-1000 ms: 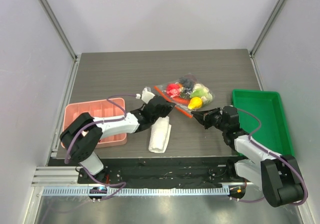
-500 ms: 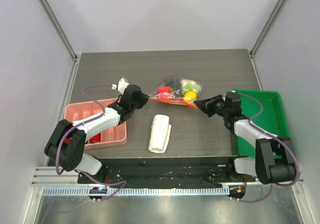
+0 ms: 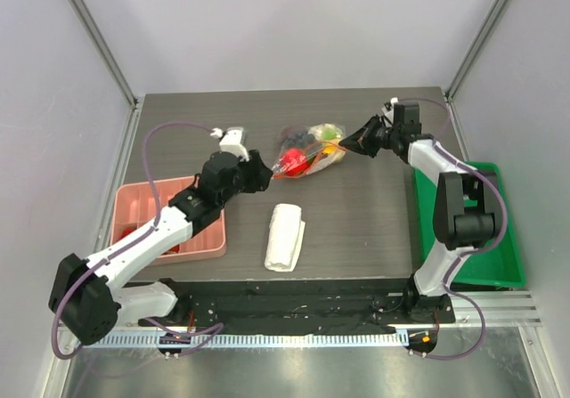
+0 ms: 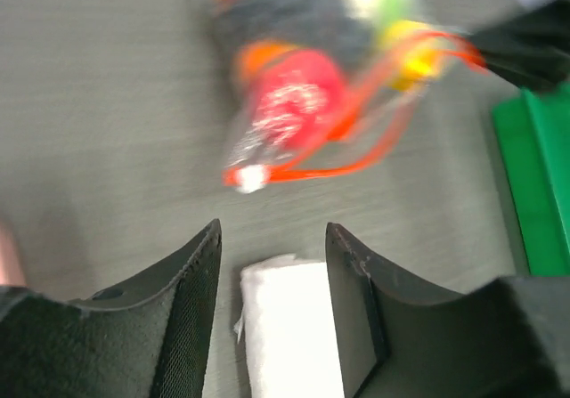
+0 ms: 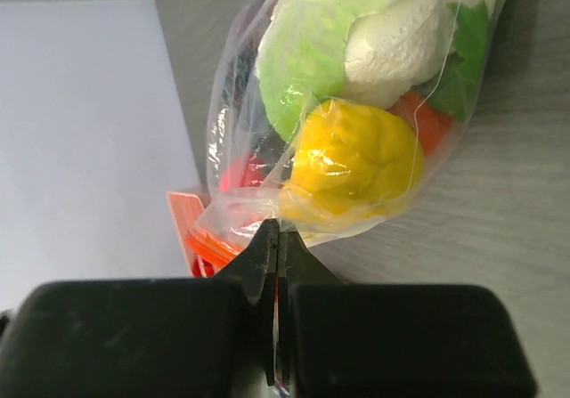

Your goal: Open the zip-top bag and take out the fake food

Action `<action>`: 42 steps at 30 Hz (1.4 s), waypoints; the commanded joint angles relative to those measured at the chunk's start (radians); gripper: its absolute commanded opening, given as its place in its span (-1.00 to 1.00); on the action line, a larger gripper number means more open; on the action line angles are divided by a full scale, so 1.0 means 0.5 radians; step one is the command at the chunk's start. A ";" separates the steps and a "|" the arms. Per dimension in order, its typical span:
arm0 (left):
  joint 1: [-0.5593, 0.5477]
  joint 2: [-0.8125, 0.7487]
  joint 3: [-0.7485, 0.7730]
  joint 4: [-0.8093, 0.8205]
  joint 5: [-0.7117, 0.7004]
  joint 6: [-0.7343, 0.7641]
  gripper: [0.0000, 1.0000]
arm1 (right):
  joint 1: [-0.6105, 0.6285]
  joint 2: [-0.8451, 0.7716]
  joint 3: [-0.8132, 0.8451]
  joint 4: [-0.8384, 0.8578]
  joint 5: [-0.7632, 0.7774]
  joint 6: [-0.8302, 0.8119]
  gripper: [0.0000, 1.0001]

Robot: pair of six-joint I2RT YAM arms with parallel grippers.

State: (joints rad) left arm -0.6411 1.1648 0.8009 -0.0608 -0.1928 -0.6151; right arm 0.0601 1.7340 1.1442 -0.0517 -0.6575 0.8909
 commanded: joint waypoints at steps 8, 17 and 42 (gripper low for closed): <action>-0.252 1.023 1.251 -0.569 0.267 1.595 0.10 | 0.015 0.315 0.467 -0.572 -0.112 -0.601 -0.99; -0.252 1.269 1.411 -0.504 0.373 1.706 0.04 | -0.025 0.257 0.451 -0.532 -0.185 -0.604 -0.99; -0.172 1.594 1.862 -0.749 0.343 1.115 -1.00 | -0.019 0.271 0.580 -0.461 -0.066 -0.558 -0.92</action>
State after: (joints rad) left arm -0.7322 2.0258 1.6661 -0.4099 -0.0311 0.1043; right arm 0.0437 1.8908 1.3399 -0.2943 -0.7601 0.6231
